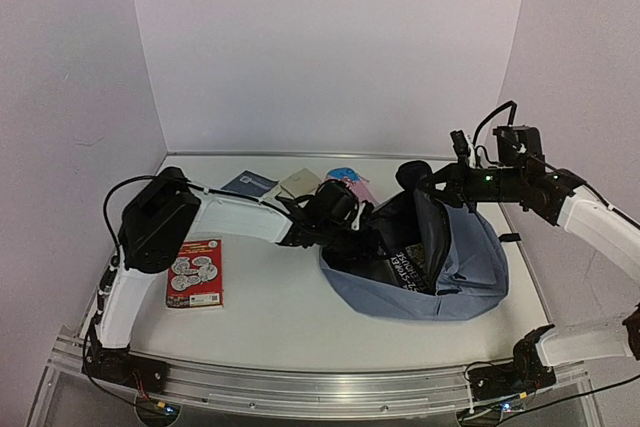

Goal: Pack the student bag
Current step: Place the book in the student bag, then move the student bag to the center of the board.

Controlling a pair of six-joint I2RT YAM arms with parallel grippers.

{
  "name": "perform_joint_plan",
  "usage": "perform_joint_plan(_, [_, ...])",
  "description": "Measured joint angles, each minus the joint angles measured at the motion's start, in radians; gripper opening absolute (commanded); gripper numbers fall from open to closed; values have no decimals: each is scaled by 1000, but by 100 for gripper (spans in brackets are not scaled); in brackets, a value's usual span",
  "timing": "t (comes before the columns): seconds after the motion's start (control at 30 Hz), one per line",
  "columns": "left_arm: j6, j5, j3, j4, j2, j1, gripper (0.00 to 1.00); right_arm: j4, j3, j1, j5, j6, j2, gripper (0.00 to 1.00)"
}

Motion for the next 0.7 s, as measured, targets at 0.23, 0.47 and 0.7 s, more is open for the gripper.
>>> perform_joint_plan(0.23, [79,-82,-153,-73,-297,31,68,-15,0,5,69,-25,-1,0])
perform_joint_plan(0.47, [91,-186,-238,-187,-436,65,74,-127,4,11,293,-83,-2,0])
perform_joint_plan(0.7, [87,-160,-252,-237,-343,72,78,-279,4,10,642,-103,4,0])
